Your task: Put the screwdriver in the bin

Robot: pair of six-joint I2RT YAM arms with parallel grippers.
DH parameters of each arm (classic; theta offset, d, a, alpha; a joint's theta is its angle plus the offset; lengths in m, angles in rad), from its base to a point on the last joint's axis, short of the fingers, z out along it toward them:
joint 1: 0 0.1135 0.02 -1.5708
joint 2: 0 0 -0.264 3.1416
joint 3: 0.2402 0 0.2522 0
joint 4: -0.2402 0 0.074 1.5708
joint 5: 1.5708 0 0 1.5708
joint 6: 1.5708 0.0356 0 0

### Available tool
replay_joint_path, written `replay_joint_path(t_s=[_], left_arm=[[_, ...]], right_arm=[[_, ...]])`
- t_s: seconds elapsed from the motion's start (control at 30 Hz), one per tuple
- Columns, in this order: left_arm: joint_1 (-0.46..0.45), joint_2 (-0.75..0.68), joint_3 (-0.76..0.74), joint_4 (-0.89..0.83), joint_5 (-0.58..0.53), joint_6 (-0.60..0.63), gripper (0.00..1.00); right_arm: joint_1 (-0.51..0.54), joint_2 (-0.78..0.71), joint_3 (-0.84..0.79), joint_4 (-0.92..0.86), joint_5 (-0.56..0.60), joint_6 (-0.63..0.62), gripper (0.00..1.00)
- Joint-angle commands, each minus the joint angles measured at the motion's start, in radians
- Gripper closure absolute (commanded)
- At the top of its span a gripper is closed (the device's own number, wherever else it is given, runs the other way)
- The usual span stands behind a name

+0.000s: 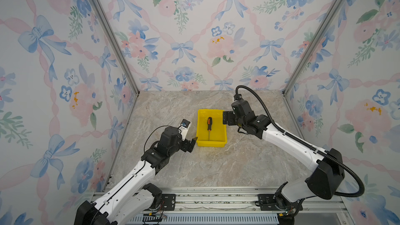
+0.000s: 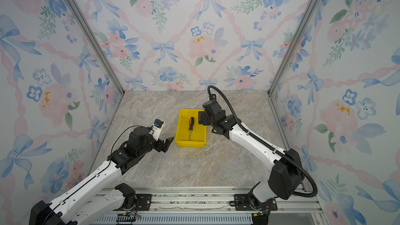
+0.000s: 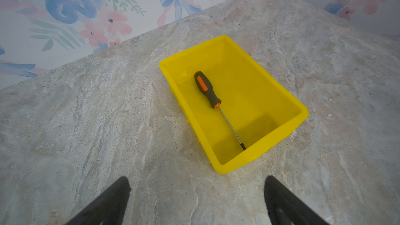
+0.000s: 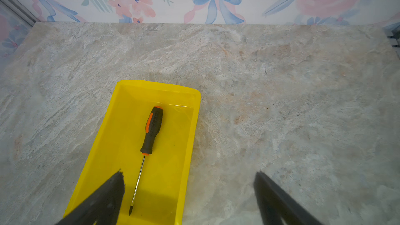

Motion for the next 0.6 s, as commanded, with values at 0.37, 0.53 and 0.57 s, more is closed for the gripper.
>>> replay_joint_path(t_s=[0.37,0.53,0.57], left_arm=[[0.053,0.04,0.017,0.002,-0.142,-0.13,0.03],[0.137,0.036,0.003,0.003,-0.169,-0.172,0.02],[0.158,0.033,-0.004,0.004,-0.167,-0.182,0.02]], right_arm=[[-0.096,-0.271,-0.214,-0.03,0.078,-0.048,0.03],[-0.163,-0.39,-0.353,0.096,0.05,-0.044,0.03],[-0.174,-0.405,-0.376,0.117,0.056,-0.046,0.03]])
